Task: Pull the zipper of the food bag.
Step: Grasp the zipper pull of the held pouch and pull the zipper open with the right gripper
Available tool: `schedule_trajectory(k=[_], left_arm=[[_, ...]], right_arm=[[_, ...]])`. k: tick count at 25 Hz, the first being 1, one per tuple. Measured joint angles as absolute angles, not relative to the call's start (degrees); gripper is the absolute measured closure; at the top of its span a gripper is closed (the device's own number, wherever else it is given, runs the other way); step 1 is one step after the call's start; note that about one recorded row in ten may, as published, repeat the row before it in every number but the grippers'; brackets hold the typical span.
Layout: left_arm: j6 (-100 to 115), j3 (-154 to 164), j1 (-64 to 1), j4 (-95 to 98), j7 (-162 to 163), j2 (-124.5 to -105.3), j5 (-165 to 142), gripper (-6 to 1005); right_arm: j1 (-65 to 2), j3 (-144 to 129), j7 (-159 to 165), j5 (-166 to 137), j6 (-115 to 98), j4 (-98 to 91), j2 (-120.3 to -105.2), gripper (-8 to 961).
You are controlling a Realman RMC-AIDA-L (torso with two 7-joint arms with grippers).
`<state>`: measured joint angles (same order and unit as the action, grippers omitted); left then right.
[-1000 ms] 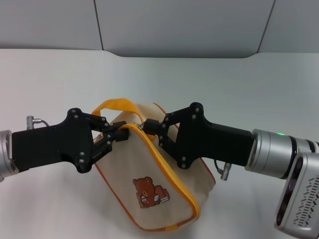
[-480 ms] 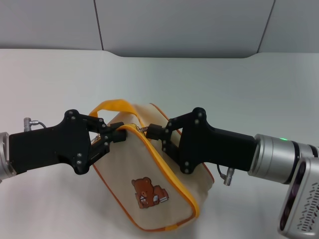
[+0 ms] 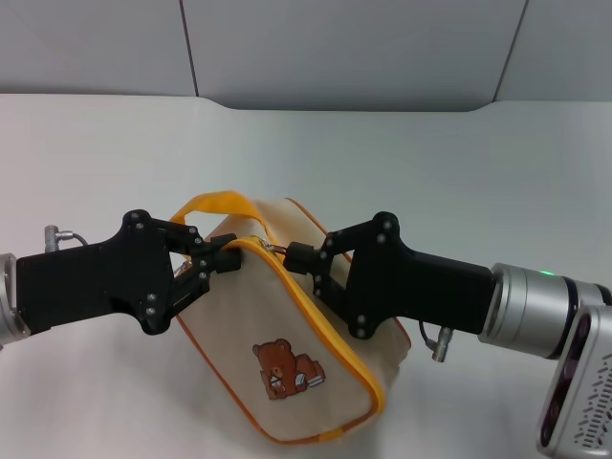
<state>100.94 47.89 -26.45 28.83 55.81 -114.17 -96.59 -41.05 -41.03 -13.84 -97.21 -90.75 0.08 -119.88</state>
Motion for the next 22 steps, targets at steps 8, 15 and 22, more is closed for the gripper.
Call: schedule_trajectory(k=[8, 15, 22], left_arm=[[101.33, 47.90, -26.19, 28.83, 55.79, -114.21, -96.59, 947], [101.84, 48.01, -26.02, 28.83, 55.65, -114.39, -96.59, 946], [102.03, 48.13, -25.79, 28.83, 55.63, -114.43, -96.59, 946]], right_arm=[[-41.32, -40.61, -12.82, -96.99, -91.55, 0.09, -119.88, 866], [-41.49, -40.31, -12.94, -96.76, -91.70, 0.80, -119.88, 706], [-42.11, -39.46, -13.39, -96.71, -91.34, 1.83, -119.88, 679]])
